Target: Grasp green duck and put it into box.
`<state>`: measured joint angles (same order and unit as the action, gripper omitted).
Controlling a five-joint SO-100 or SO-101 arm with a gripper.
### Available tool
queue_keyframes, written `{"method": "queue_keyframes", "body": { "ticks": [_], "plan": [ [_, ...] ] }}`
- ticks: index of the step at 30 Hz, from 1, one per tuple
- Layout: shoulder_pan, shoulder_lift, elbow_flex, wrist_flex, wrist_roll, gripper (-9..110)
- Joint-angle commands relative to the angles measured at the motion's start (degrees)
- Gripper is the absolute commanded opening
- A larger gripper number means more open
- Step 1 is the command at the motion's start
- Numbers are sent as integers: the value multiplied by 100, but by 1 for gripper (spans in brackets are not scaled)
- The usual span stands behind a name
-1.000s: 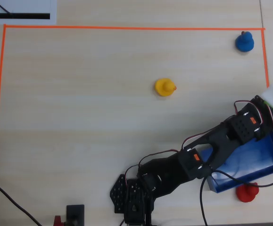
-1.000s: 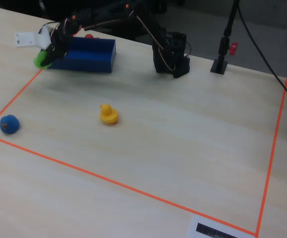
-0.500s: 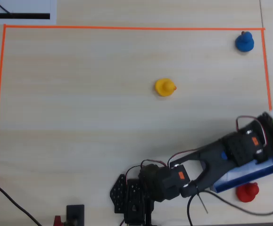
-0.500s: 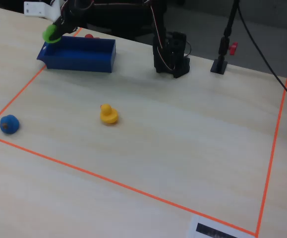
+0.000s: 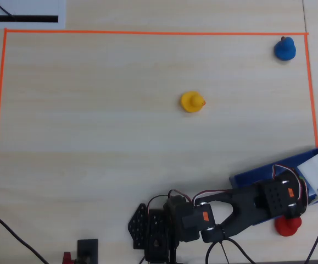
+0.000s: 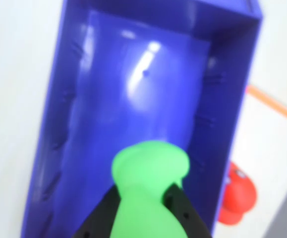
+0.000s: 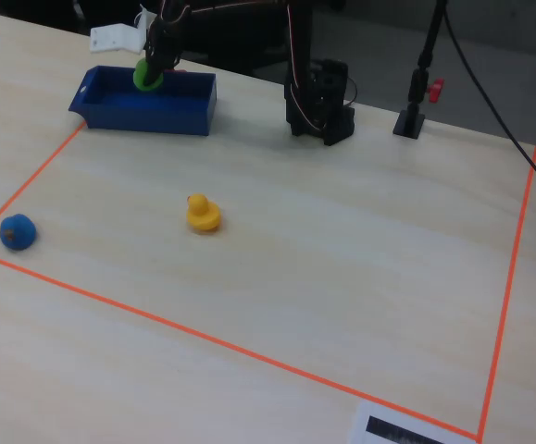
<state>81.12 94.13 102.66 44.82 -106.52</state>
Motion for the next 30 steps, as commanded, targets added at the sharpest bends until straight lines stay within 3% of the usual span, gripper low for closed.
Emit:
{"method": "queue_keyframes", "body": {
  "ticks": [1,4,9,19,25,30],
  "plan": [
    [-105,220,141,-562,-79,0],
    [-88,123,431,-1099,-290,1],
    [0,9,729,-1837,-325,14],
    [-88,97,580,-1573,-316,29],
    [-888,765,211,-1116,659,20],
    [-3129,1925,97,-756,1477,0]
  ]
}}
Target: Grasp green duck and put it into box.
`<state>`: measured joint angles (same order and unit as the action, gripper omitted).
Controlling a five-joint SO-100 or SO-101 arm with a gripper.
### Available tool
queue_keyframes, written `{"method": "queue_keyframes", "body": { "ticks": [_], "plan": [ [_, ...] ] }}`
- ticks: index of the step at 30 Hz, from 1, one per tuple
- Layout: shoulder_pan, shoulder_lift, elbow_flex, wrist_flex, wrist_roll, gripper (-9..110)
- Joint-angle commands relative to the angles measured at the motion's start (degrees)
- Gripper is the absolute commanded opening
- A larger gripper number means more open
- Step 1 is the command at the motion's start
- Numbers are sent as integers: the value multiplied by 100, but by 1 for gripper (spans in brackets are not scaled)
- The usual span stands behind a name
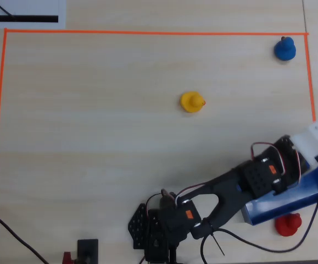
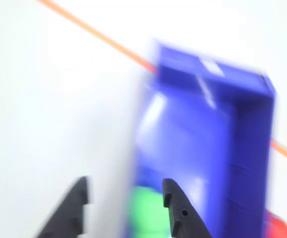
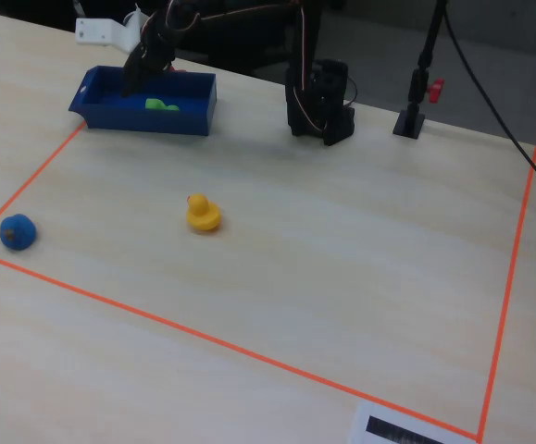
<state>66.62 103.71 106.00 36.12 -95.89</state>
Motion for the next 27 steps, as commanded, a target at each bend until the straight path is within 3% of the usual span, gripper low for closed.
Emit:
{"method": "queue_keyframes", "body": {
  "ticks": [1,6,11,18,27],
  "plan": [
    [-2224,1248,-123,158,536,0],
    [-4799,2927,1582,255,554,0],
    [-6152,5133,4263,861,123,0],
    [-6469,7084,5845,3401,35,0],
    [-6425,8437,6891,4096,-70,0]
  ]
}}
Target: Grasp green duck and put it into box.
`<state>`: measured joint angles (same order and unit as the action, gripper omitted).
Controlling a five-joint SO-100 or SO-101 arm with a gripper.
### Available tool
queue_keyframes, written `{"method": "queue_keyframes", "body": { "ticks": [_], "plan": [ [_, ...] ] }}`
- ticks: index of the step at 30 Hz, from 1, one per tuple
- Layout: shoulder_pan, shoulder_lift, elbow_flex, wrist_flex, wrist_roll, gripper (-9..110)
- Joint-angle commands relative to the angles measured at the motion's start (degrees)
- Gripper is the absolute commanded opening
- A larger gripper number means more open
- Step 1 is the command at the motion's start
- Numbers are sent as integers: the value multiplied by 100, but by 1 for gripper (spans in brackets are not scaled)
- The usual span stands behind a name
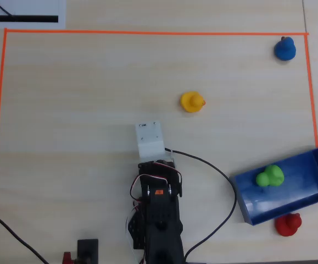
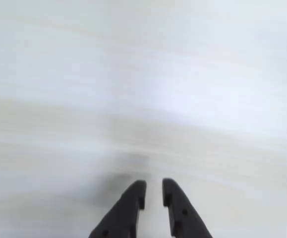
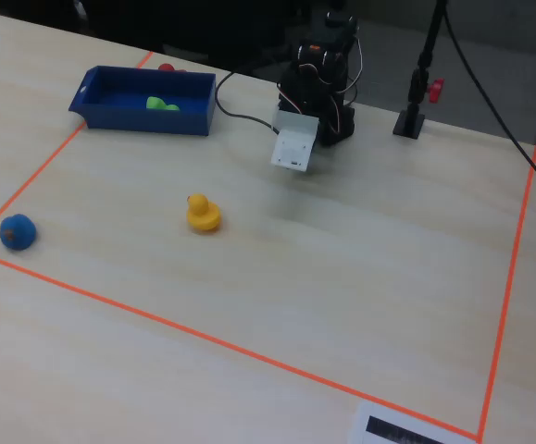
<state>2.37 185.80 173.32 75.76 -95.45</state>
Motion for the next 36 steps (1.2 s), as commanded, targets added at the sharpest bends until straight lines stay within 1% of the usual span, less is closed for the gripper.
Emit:
{"method": "queue_keyframes", "body": {
  "ticks": [1,7,16,22,36],
  "plan": [
    [9,290,237,132,-114,0],
    [-97,387,387,176,158,0],
    [-79,387,413,185,308,1],
    [-18,387,413,185,316,3],
    [-18,387,413,185,316,4]
  ]
}}
